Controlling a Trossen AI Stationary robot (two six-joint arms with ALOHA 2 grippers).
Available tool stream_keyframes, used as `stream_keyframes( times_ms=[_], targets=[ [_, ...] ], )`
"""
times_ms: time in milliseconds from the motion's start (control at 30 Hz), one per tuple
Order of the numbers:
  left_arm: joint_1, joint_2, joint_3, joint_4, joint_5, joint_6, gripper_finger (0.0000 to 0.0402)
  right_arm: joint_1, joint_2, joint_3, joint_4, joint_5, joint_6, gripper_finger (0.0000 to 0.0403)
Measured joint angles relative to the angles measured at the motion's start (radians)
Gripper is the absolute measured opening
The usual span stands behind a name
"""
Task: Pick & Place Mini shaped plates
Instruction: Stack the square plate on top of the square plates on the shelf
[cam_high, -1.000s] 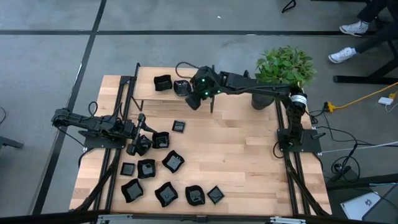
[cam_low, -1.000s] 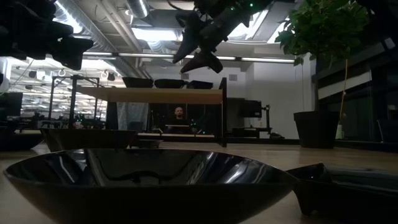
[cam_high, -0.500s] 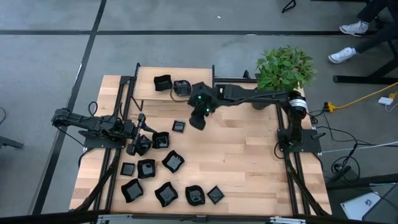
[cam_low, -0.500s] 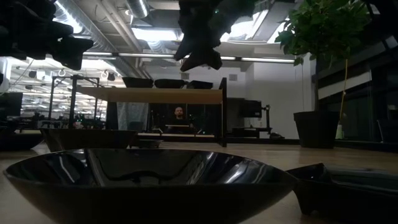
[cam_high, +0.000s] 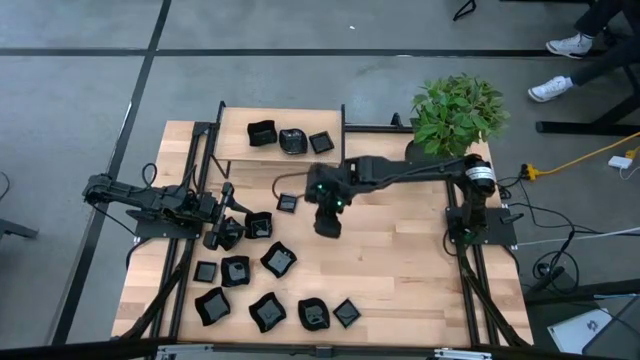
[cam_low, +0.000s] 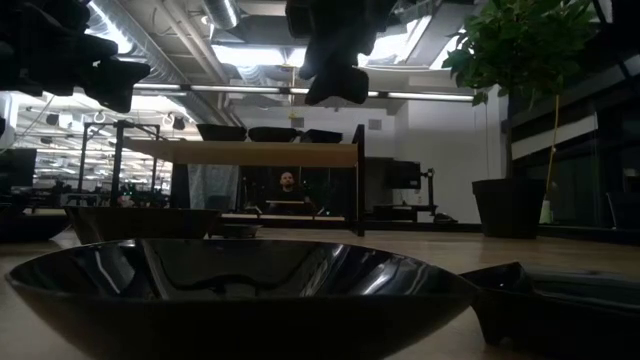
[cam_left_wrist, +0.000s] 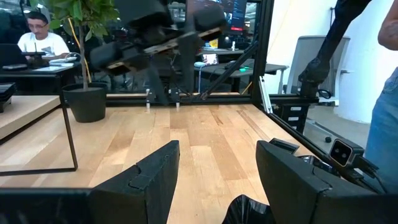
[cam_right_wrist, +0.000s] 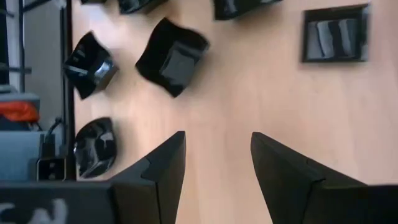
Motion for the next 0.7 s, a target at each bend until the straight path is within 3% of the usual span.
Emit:
stream_keyframes(
  times_ms=[467,700],
  targets=[
    [0.0,0.0,0.0,0.0,0.0,0.0,0.0208,0.149,0.0,-0.011,-0.148,-0.005,-0.19,0.0181],
    [0.0,0.0,0.0,0.0,0.0,0.0,0.0208,0.184,-0.001,-0.093,-0.145,-0.12,-0.213,0.0181]
  ],
)
